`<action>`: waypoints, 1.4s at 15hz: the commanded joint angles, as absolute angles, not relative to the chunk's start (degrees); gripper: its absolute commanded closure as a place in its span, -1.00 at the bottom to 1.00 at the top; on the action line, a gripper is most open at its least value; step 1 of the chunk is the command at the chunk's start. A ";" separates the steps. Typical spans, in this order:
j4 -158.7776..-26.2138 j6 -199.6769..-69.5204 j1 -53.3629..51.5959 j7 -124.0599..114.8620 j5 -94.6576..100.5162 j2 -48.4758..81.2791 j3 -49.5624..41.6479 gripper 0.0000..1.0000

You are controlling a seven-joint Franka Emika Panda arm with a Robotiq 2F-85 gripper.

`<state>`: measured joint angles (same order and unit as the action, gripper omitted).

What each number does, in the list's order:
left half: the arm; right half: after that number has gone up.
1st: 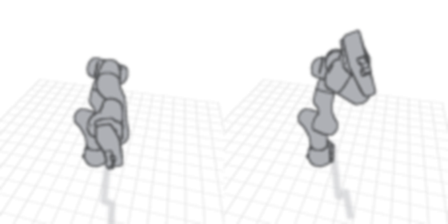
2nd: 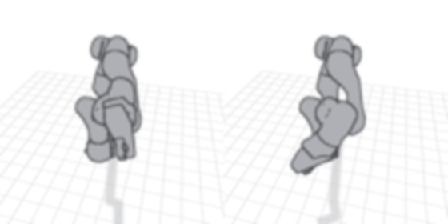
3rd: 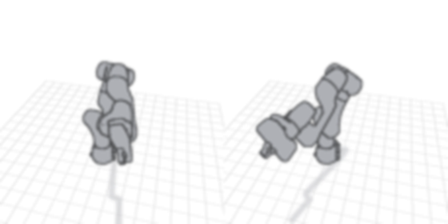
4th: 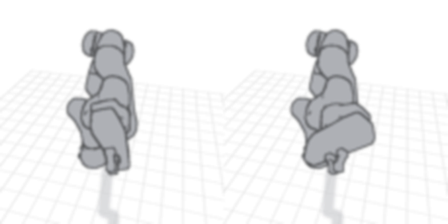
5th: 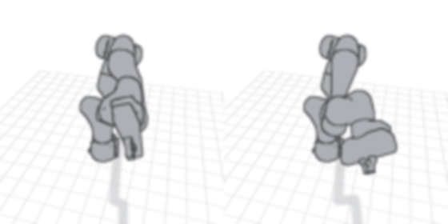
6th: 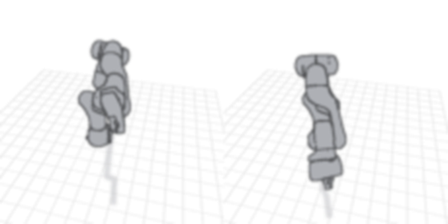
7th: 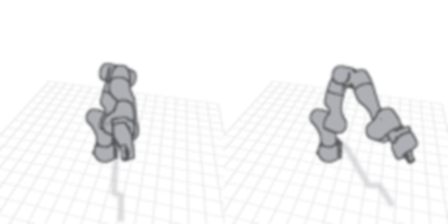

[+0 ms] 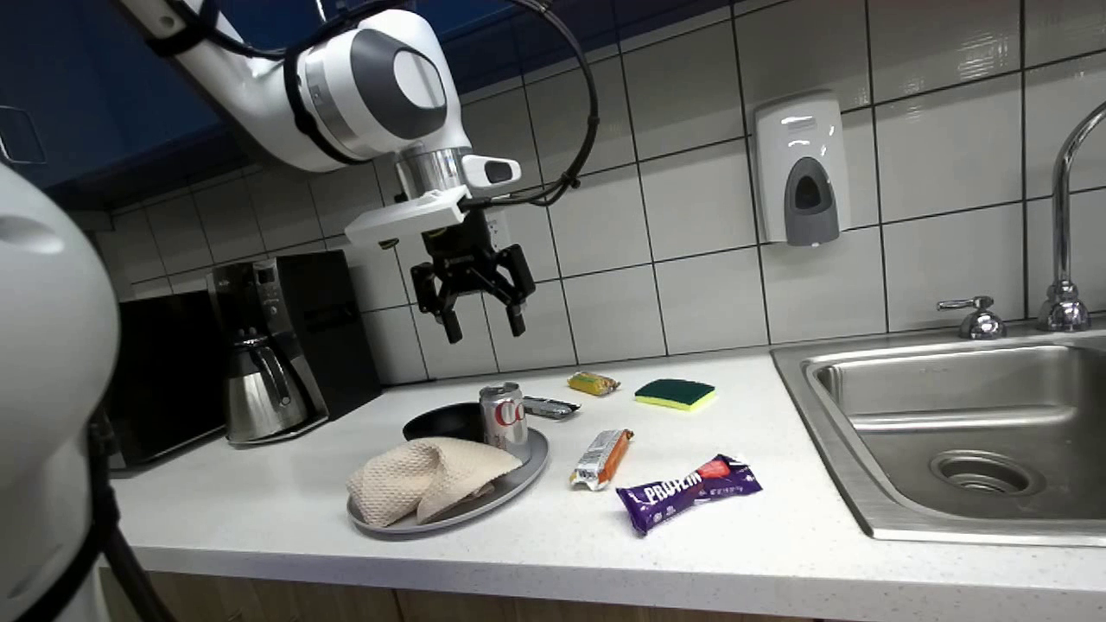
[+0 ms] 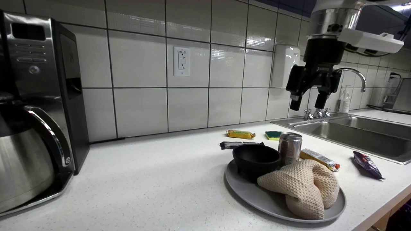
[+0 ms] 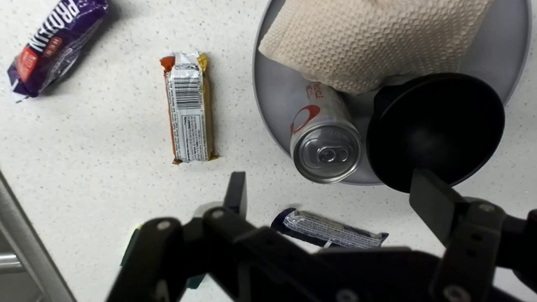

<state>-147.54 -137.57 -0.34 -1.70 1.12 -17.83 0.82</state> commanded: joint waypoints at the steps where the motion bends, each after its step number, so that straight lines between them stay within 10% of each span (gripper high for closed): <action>1: -146.24 -139.51 -0.37 -3.23 1.78 -15.37 1.82 -1.00; 21: -145.13 -145.00 -1.67 -3.34 2.71 -6.52 2.87 -1.00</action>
<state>-146.26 -144.40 -1.66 -1.71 1.46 -8.00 2.38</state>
